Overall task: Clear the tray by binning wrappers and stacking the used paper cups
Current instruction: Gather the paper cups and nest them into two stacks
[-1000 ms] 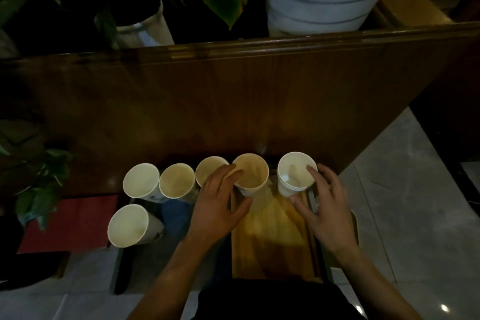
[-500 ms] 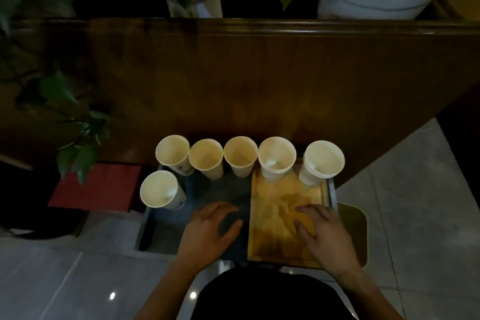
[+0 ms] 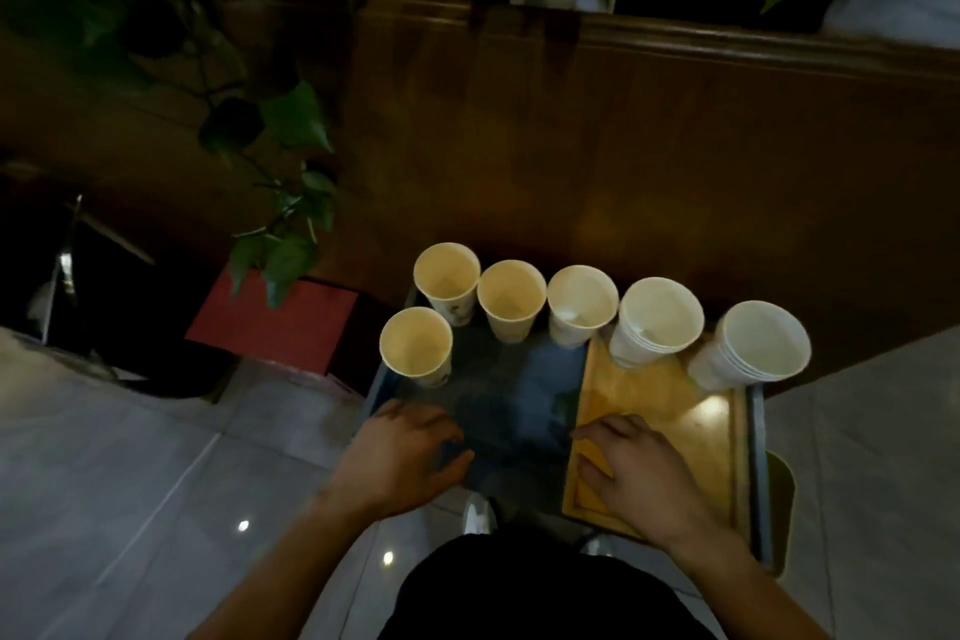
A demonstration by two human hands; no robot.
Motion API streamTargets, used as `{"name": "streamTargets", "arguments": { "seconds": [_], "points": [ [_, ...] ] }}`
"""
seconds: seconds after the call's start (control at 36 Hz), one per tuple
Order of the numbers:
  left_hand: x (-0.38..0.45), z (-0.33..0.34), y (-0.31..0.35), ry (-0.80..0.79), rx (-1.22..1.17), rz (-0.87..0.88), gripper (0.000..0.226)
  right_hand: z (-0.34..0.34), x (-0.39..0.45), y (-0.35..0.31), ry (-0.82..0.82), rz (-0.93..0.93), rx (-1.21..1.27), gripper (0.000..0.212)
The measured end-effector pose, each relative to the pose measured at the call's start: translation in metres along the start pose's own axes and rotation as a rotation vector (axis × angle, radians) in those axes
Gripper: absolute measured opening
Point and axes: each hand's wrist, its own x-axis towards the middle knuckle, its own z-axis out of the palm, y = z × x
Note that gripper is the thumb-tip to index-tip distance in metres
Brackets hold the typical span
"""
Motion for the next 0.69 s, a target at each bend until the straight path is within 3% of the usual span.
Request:
{"name": "streamTargets", "arguments": {
  "seconds": [0.11,0.25,0.44,0.69],
  "points": [
    [0.003,-0.014,-0.014,0.108,0.013,0.111,0.025,-0.006,0.02,-0.012,0.056,-0.053,-0.043,0.04],
    [0.017,-0.026,-0.03,0.185,0.101,0.114,0.038,-0.025,0.047,-0.024,0.173,-0.116,-0.09,0.039],
    [0.042,-0.036,-0.052,0.088,0.123,0.054,0.061,-0.061,0.076,-0.027,0.382,-0.111,-0.101,0.05],
    [0.058,-0.032,-0.066,0.03,0.094,-0.037,0.073,-0.084,0.1,0.0,0.264,0.038,-0.141,0.084]
  ]
}}
